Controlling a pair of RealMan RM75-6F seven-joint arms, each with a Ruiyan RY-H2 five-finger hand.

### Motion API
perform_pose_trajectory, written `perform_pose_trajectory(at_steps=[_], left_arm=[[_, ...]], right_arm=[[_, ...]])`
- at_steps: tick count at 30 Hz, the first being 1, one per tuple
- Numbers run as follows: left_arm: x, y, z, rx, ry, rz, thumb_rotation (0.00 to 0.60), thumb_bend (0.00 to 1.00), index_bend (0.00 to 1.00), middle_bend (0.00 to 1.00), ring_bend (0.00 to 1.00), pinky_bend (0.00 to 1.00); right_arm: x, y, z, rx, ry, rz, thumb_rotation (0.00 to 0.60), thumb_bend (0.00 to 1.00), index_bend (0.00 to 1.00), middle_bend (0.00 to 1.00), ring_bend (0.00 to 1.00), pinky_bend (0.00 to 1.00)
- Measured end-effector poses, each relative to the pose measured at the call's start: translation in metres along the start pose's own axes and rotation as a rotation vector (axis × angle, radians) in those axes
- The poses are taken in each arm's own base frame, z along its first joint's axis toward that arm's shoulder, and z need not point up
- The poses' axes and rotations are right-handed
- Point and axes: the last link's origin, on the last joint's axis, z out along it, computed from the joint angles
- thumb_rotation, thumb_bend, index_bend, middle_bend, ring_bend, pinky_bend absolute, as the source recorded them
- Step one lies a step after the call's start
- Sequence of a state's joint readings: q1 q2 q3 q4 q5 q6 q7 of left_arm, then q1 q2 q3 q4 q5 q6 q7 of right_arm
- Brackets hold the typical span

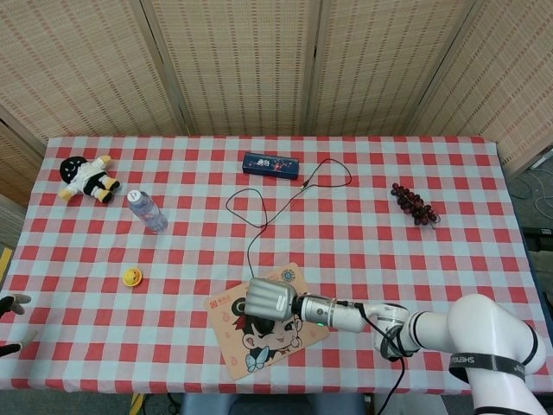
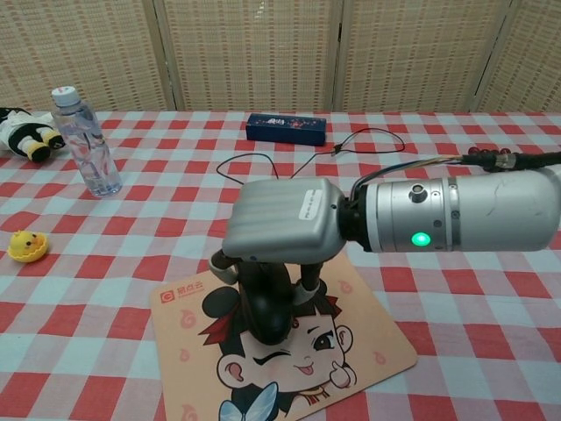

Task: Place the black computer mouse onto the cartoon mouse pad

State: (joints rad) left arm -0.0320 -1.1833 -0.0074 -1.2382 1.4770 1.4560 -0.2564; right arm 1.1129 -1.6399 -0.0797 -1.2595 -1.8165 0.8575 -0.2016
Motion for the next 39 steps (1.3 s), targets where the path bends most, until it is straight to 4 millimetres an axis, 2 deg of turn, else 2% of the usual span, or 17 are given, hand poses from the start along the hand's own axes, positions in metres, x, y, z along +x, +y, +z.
perform_pose_trajectory(at_steps=[2,8,16,20,29,34,39], left_arm=[[0.001,0.000,0.001,0.000,0.003,0.002,0.600,0.16,0.45,0.48,0.41,0.65],[0.000,0.000,0.002,0.006,-0.001,0.003,0.600,0.16,0.45,0.48,0.41,0.65],[0.001,0.000,0.001,0.008,0.000,0.002,0.600,0.16,0.45,0.48,0.41,0.65],[0.000,0.001,0.001,0.008,0.000,0.000,0.600,0.16,0.45,0.48,0.41,0.65],[0.001,0.005,0.003,-0.004,0.008,0.006,0.600,0.16,0.45,0.48,0.41,0.65],[0.005,0.009,0.005,-0.017,0.024,0.005,0.600,0.16,0.45,0.48,0.41,0.65],[0.012,0.018,0.008,-0.039,0.045,0.000,0.600,0.16,0.45,0.48,0.41,0.65]], right_arm=[[0.000,0.000,0.000,0.004,0.006,0.002,0.600,0.00,0.20,1.00,0.96,1.00],[-0.001,-0.001,-0.002,0.018,0.026,-0.007,0.600,0.00,0.10,0.99,0.96,1.00],[0.000,0.006,-0.009,-0.022,0.037,0.019,0.600,0.00,0.10,0.97,0.93,1.00],[-0.001,0.013,-0.019,-0.074,0.024,0.055,0.600,0.00,0.18,0.96,0.92,1.00],[-0.001,0.035,-0.063,-0.275,-0.045,0.146,0.600,0.00,0.29,0.92,0.88,1.00],[-0.001,0.046,-0.105,-0.435,-0.083,0.201,0.600,0.03,0.37,0.91,0.87,1.00],[-0.003,0.047,-0.143,-0.581,-0.097,0.233,0.600,0.04,0.41,0.87,0.83,1.00]])
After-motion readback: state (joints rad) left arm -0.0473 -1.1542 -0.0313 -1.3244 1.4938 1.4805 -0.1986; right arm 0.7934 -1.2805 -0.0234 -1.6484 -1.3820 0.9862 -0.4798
